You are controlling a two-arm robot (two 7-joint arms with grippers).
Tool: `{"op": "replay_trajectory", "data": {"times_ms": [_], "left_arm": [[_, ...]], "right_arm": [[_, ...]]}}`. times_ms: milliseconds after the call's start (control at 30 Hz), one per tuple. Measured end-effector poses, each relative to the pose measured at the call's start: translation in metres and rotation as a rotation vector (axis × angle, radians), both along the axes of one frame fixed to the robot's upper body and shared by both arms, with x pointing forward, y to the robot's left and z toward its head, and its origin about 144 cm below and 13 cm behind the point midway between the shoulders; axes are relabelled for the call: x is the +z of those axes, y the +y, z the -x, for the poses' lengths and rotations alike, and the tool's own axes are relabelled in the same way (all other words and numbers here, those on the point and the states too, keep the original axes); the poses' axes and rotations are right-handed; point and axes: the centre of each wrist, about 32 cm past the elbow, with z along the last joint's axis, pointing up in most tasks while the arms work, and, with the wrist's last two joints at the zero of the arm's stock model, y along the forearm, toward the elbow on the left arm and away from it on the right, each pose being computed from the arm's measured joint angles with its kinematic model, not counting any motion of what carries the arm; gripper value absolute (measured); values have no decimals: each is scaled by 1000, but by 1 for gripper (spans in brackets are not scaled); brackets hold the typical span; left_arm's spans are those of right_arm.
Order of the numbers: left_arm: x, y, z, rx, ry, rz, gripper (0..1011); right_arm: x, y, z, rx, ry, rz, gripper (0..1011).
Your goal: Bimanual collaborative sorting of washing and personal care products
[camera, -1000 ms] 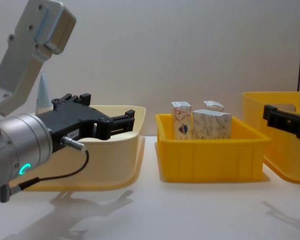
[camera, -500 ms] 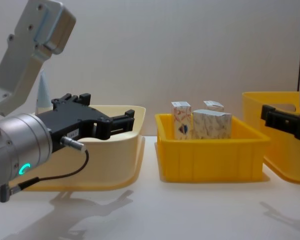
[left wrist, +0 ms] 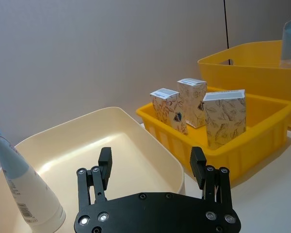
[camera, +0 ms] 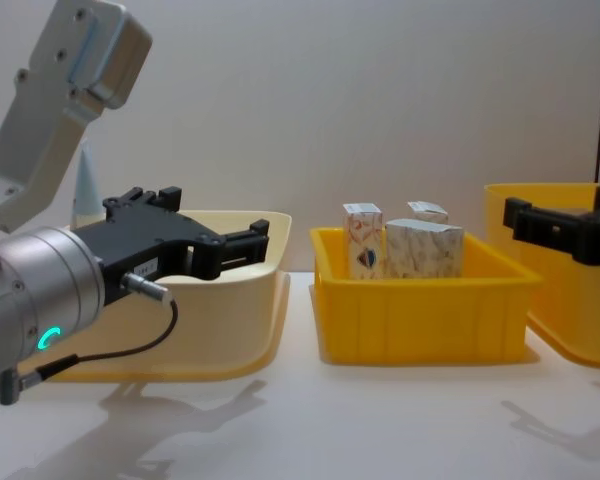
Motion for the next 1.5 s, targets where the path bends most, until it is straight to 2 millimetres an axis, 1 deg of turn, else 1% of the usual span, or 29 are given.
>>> {"op": "replay_trajectory", "data": {"times_ms": [333,633,867,1200,1500], "left_arm": [[0,0,0,0,1,0,1003],[0,0,0,0,1,0,1003],[0,0,0,0,1,0,1003],[0,0,0,0,1,0,1003],[0,0,0,0,1,0,1003]], "right_arm": [[4,-8,-15,-14,-2,21,1001],[6,-16,-34,-6,9,36,1001],[8,-20,-48,33,17,49,1001],[9,-23,-65,90,28,67,1001],[8,-20,-76,121,28,70,1001]]}}
